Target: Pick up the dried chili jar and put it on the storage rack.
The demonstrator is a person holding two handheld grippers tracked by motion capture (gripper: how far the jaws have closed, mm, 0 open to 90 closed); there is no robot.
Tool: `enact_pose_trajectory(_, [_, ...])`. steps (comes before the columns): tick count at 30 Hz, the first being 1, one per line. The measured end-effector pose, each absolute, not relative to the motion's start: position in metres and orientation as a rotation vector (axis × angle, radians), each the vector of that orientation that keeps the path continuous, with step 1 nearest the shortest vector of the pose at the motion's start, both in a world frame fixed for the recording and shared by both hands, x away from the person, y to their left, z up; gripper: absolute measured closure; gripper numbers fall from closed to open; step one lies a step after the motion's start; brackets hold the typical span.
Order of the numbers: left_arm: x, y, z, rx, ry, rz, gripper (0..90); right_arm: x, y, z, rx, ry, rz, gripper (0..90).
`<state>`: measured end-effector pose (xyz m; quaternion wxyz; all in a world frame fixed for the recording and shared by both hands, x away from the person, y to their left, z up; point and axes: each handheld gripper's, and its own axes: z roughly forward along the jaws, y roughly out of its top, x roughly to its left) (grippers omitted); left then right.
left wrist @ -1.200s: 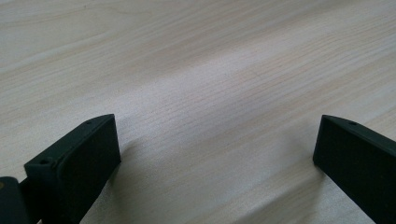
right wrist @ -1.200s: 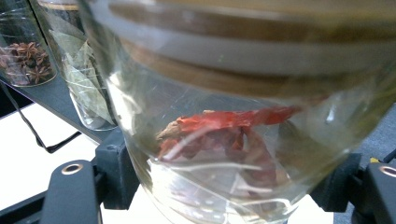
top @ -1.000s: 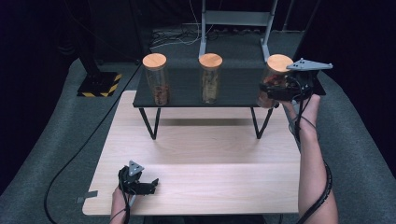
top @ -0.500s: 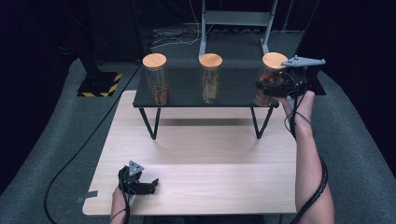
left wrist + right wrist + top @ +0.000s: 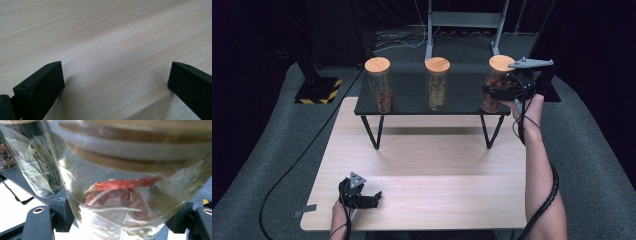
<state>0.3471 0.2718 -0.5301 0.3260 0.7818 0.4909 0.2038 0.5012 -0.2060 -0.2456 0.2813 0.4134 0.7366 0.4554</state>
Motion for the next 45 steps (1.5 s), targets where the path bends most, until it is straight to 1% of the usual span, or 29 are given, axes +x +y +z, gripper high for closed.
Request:
enact_pose_trajectory(25, [0.347, 0.272, -0.530, 2.049, 1.286, 0.534, 0.0, 0.526, -0.202, -0.263, 1.187, 2.004, 1.197, 24.7])
enact_pose_trajectory(45, [0.347, 0.272, -0.530, 2.049, 1.286, 0.534, 0.0, 0.530, -0.201, -0.268, 1.162, 1.972, 1.214, 24.6])
